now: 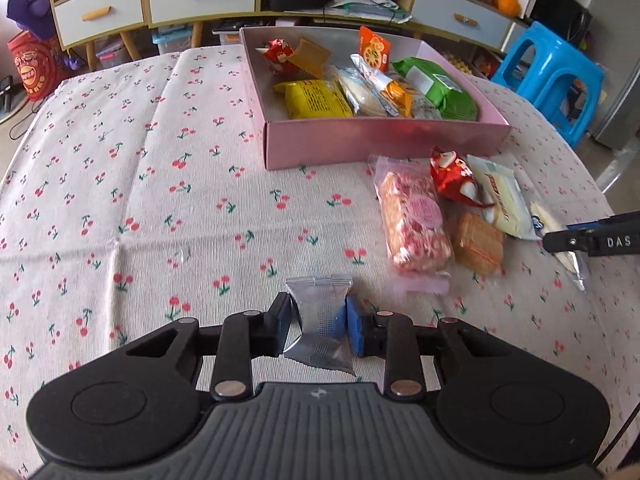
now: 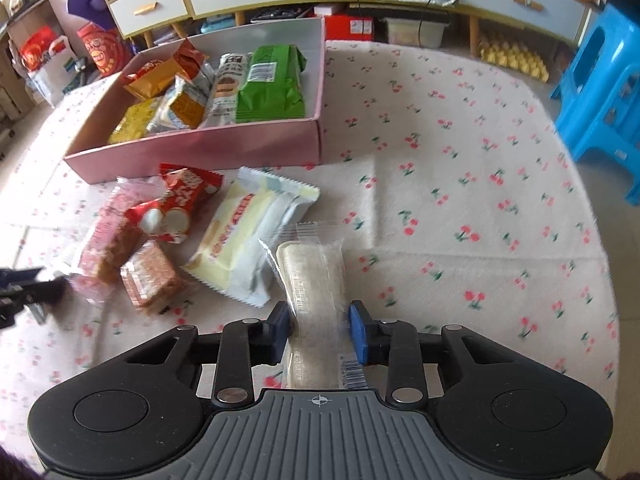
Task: Organize snacks
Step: 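Grasp the small clear silver pack with the left gripper while the right grasps the long translucent pack, then carry both held packs over the pink box and lower them in, then open both grippers and move them back over the loose snacks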
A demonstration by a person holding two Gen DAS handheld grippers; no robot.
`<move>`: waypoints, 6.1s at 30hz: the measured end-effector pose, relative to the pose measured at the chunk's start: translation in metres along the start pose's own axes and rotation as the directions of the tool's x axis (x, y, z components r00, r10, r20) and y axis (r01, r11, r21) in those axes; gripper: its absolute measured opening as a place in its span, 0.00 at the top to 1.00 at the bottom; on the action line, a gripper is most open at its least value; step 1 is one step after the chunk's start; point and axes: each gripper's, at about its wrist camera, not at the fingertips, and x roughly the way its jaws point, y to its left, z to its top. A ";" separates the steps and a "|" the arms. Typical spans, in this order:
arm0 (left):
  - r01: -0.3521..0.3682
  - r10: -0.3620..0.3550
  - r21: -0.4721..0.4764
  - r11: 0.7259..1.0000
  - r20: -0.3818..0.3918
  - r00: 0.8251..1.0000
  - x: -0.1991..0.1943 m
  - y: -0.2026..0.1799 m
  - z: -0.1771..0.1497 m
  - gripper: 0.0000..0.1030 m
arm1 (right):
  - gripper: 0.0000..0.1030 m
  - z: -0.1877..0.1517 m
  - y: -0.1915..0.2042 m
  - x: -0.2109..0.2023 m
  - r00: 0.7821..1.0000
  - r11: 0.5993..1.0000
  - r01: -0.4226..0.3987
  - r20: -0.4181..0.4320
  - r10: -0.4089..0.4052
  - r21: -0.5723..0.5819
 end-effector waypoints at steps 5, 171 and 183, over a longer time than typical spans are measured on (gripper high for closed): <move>0.016 -0.016 -0.002 1.000 0.010 1.000 -0.003 0.001 -0.006 0.71 | 0.71 -0.004 0.002 -0.002 0.998 0.998 -0.059 -0.034 0.060 0.038; -0.145 0.146 -0.043 0.988 0.009 0.989 0.022 -0.065 0.047 0.29 | 0.13 0.047 0.017 0.012 1.000 0.962 0.007 0.028 -0.015 0.272; -0.090 0.090 -0.017 0.996 -0.005 0.996 0.029 -0.061 0.046 0.66 | 0.13 0.051 0.039 0.042 0.995 0.985 0.091 0.036 -0.097 0.146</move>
